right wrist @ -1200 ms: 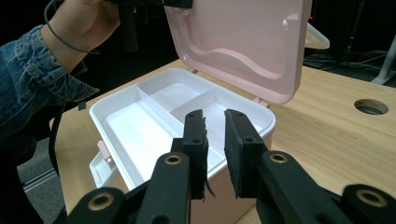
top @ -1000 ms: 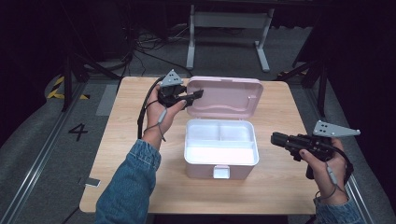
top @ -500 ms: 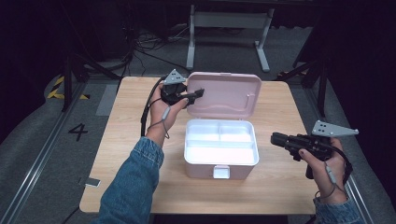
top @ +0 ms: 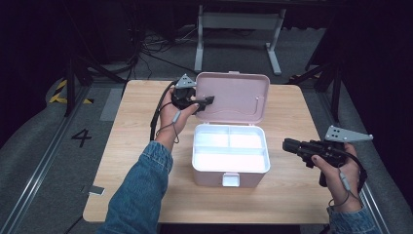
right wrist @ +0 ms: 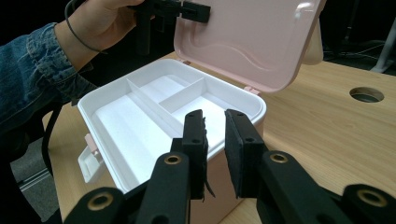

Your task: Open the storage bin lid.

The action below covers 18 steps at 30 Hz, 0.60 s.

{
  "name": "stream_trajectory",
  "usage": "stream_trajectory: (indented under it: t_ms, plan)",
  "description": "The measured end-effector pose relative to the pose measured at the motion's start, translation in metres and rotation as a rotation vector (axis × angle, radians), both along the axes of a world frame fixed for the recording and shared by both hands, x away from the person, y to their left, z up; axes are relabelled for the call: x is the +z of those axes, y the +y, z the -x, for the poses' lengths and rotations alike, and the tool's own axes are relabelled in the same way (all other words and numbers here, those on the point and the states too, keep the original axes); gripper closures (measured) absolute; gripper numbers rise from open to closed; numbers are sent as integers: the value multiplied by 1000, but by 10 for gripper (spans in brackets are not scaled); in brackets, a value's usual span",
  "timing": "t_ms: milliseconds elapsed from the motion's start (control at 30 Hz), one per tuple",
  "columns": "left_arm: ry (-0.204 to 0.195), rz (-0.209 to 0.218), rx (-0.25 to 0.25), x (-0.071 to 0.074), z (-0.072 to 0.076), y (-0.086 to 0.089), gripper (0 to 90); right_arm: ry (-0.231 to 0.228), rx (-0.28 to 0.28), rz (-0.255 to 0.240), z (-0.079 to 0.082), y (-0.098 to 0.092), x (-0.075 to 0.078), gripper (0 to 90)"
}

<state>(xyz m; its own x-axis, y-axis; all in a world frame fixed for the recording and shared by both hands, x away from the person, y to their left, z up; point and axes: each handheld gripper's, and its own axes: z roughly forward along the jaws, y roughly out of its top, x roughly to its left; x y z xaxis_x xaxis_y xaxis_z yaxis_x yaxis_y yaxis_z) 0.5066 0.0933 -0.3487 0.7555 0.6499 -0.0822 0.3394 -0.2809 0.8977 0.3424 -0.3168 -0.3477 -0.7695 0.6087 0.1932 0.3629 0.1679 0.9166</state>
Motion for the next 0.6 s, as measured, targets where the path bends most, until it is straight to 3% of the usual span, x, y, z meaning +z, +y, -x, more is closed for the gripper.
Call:
stream_trajectory:
  t_ms: [300, 600]
  plan:
    - [29, -34, -12, -11, -9, -1, 436, 11, 7, 3, -2, -1, -2, 793]
    - [73, -17, -14, -20, -16, -2, 419, 20, 6, 3, -4, -1, -5, 792]
